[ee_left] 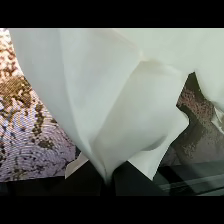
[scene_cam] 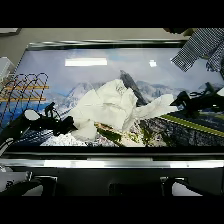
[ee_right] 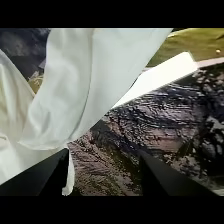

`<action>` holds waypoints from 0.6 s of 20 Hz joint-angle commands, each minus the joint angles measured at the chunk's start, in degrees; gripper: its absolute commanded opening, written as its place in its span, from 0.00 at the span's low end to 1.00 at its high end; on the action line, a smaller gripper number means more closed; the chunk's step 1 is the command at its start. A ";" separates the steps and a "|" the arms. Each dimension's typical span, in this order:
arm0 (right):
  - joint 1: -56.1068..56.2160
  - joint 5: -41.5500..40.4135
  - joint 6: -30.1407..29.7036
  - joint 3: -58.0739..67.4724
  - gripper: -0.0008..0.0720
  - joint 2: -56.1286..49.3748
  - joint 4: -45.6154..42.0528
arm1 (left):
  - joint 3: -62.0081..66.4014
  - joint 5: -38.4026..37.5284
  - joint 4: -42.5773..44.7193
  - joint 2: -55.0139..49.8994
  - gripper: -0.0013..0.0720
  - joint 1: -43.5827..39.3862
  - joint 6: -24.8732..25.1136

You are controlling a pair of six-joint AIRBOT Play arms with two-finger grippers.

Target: Fold the clothes and pants, and hang the long-sleeved shirts on hangers.

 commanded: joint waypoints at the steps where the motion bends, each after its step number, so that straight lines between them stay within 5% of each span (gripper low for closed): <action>1: 2.56 -3.13 -7.34 -1.79 0.68 -8.52 4.81 | 0.07 -0.26 0.07 0.11 0.04 0.11 0.00; 12: 9.29 -11.47 -8.66 -2.71 0.65 -14.73 5.60 | 0.07 -0.02 0.11 0.11 0.04 0.11 0.00</action>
